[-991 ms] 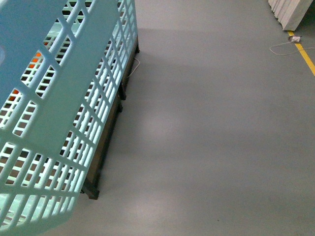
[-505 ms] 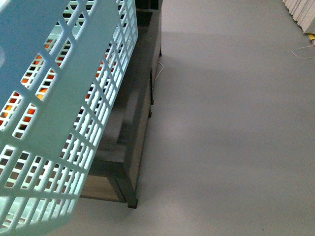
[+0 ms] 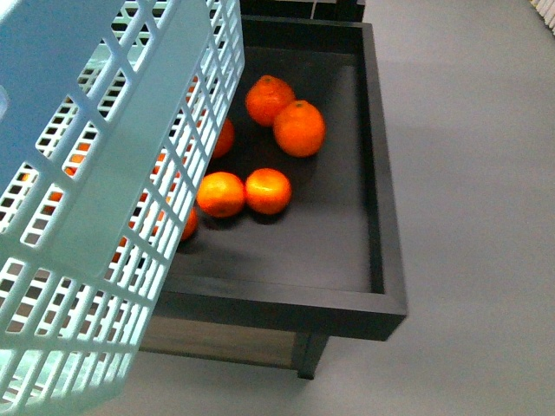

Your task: Pick lemon and mango into basket

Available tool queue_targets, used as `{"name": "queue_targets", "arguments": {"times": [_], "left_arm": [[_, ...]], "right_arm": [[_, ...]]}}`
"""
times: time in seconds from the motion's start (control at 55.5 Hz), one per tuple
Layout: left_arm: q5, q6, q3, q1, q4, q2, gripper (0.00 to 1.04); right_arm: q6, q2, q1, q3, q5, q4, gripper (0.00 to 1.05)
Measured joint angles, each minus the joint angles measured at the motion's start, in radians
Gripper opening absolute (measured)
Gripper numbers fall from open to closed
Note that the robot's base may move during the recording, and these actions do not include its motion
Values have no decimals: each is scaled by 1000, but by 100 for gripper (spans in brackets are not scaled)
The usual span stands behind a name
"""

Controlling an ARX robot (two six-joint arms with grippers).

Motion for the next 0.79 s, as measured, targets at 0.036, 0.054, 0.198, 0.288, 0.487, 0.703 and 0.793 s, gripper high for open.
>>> {"name": "queue_targets", "arguments": {"times": [0.036,0.054,0.198,0.288,0.487,0.703,0.793], "left_arm": [[0,0,0,0,0,0,4],[0,0,0,0,0,0,4],[0,0,0,0,0,0,4],[0,0,0,0,0,0,4],[0,0,0,0,0,0,4],[0,1,0,0,0,0,4],[0,0,0,0,0,0,4]], "right_arm": [[0,0,0,0,-2,0,96],[0,0,0,0,-2,0,96],[0,0,0,0,-1,0,96],[0,0,0,0,1,1,96],[0,0,0,0,0,0,96],[0,0,0,0,1,0,96],[0,0,0,0,0,0,96]]}}
